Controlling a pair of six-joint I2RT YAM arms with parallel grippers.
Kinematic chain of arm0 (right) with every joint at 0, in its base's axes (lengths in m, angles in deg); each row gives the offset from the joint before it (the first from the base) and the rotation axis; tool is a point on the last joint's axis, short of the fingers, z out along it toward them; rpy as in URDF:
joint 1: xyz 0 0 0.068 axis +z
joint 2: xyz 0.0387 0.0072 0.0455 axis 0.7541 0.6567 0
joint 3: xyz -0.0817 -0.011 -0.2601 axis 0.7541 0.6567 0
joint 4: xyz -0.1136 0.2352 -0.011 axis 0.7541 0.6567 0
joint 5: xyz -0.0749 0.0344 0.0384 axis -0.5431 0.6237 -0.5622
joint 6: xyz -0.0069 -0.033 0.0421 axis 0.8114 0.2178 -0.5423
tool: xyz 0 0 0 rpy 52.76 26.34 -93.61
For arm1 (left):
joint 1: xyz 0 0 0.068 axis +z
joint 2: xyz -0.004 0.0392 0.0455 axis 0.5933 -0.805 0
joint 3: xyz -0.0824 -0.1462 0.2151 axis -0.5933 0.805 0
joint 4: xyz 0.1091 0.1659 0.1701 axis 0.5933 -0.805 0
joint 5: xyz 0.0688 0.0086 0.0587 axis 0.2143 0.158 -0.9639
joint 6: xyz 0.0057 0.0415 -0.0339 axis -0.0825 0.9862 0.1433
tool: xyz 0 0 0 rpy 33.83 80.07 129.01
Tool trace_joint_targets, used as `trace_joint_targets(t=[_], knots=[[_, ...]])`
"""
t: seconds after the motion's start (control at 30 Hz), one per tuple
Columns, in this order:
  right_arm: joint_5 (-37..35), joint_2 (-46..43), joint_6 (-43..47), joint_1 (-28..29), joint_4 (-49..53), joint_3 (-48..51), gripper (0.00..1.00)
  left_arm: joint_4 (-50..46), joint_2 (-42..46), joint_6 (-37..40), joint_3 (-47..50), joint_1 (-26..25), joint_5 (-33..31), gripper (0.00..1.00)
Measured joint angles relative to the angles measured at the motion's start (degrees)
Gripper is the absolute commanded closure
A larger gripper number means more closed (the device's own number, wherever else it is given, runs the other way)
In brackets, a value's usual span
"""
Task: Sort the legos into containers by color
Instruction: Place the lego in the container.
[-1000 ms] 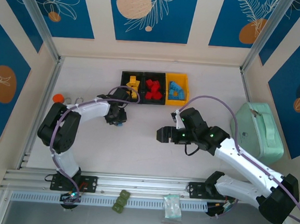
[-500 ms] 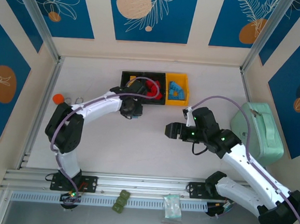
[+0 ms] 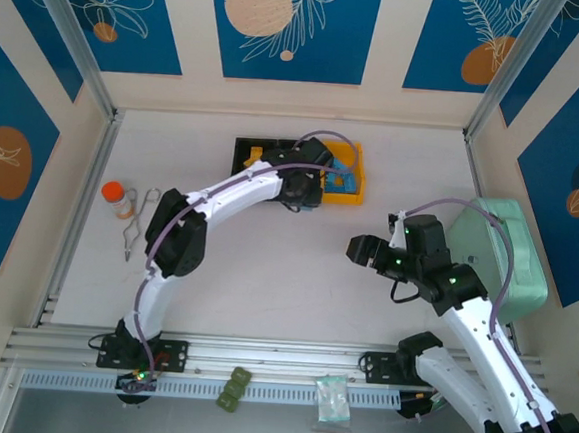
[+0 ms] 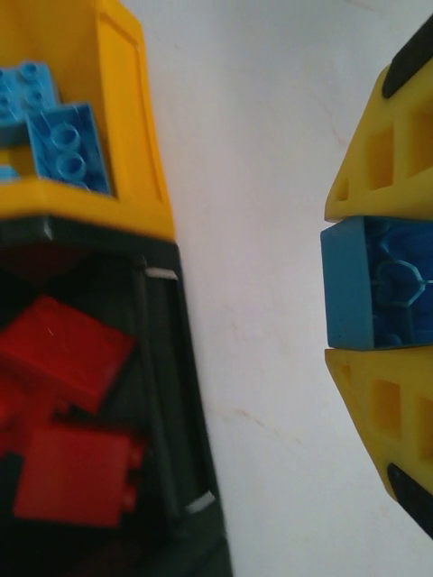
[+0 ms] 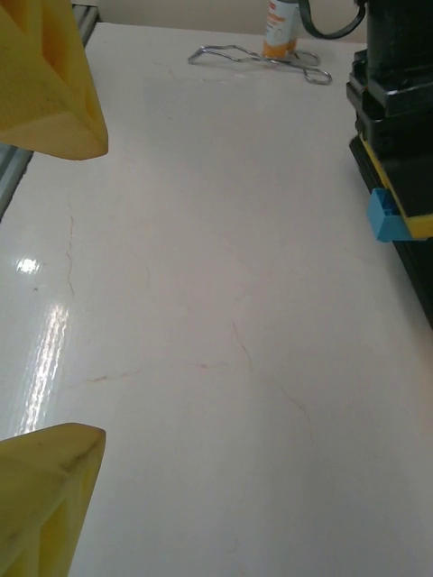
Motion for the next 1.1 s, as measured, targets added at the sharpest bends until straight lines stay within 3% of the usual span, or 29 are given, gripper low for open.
trace_joint_targets(t=[0.47, 0.83, 0.93, 1.1], knots=[[3.48, -1.03, 0.37, -6.82, 0.94, 2.25, 0.23, -2.8, -19.93, 3.34, -30.8, -0.35, 0.59, 0.72], [6.05, -1.92, 0.39, -9.27, 1.14, 3.08, 0.23, 2.27, -24.44, 4.61, -32.65, 0.2, 0.61, 0.7], [6.47, -1.92, 0.39, -9.6, 1.27, 3.13, 0.23, 3.48, -24.7, 4.74, -33.03, 0.35, 0.61, 0.65], [7.08, -1.92, 0.39, -9.99, 1.25, 3.13, 0.23, 4.85, -24.9, 4.76, -33.66, 0.5, 1.25, 0.46]])
